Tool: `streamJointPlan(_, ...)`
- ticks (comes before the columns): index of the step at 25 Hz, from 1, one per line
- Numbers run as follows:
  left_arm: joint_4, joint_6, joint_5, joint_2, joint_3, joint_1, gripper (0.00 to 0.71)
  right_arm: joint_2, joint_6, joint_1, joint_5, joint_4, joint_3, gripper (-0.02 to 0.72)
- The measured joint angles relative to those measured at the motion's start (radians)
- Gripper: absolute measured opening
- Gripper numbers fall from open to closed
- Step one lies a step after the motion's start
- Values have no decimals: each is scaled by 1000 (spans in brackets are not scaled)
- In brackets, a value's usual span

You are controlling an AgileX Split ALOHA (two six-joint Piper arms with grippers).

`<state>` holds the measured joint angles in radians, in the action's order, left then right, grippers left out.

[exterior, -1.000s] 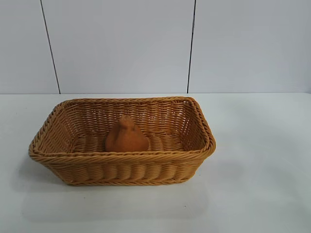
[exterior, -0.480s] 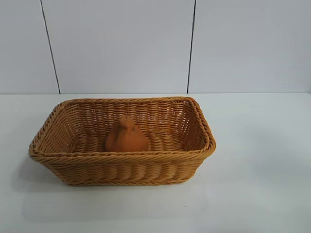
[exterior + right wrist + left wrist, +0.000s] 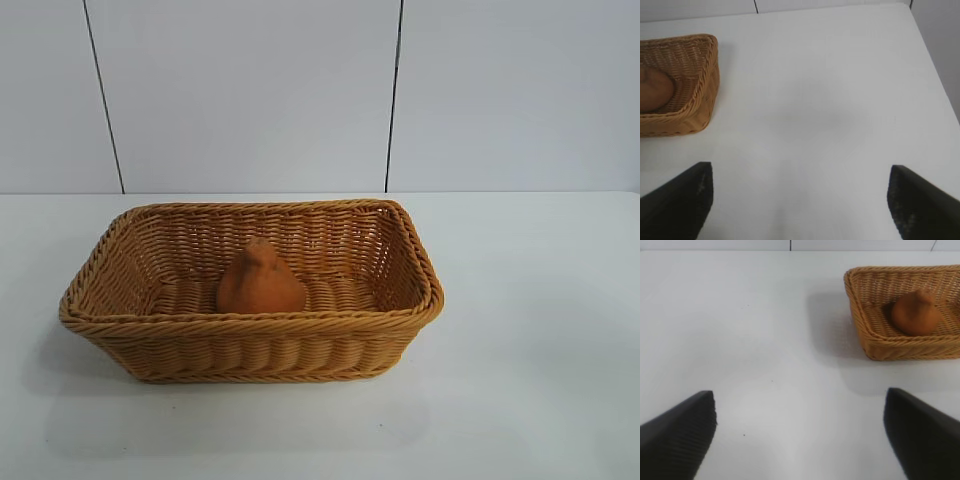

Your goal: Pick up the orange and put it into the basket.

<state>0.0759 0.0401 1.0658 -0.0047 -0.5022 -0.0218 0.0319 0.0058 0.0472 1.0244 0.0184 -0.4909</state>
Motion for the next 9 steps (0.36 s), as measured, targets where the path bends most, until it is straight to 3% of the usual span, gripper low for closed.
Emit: streamJointPlan(9,0,0,0,0,0,0,645,-38,1,0,1,3,0,652)
